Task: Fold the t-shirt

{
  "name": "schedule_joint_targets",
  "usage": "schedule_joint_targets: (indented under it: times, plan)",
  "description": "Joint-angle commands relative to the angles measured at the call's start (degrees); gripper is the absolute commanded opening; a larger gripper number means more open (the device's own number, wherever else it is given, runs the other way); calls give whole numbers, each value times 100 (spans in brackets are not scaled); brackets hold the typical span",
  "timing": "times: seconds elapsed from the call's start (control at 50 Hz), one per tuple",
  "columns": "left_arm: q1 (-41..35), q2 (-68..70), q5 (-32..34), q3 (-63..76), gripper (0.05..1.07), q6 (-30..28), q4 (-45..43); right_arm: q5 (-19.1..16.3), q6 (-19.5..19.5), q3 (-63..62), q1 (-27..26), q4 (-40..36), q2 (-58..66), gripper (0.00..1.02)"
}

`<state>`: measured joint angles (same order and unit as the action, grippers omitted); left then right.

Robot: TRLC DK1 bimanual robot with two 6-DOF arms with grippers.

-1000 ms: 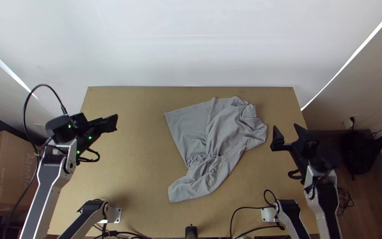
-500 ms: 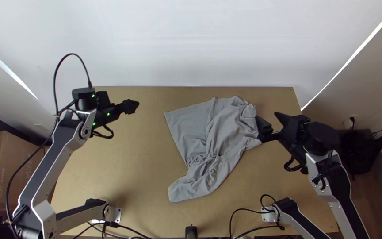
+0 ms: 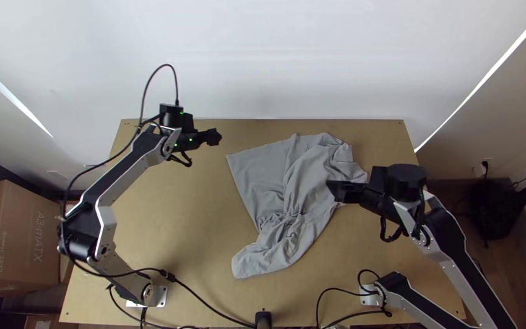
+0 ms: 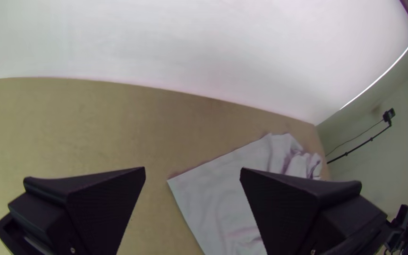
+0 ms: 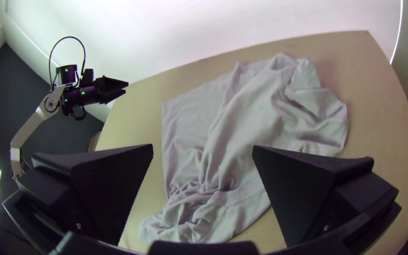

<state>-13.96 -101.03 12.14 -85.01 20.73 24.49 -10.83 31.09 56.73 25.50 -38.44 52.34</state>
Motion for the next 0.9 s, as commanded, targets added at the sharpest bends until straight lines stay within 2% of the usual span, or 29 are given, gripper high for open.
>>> schedule_joint_targets:
  times: [0.0,0.3,0.46,0.66,0.72,0.84,0.88]
  plan:
    - [-151,-373,-72,-174,102,-166,-146,-68,424,-13,113,-182,66,98]
    - [-353,-1270,-256,-244,102,-122,-762,-68,547,207,342,-744,330,97]
    - [-468,-1700,-529,-446,102,-148,-814,-68,653,207,456,-771,391,97]
    - [-573,-1938,-537,-508,101,-140,-814,-60,661,154,518,-771,444,97]
    - [-608,-1982,-537,-516,95,-148,-762,-60,661,172,518,-771,453,97]
    - [-661,-2061,-546,-516,95,-148,-682,-60,661,224,518,-771,488,95]
    - [-679,-2087,-546,-516,92,-148,-656,-60,661,233,518,-771,506,95]
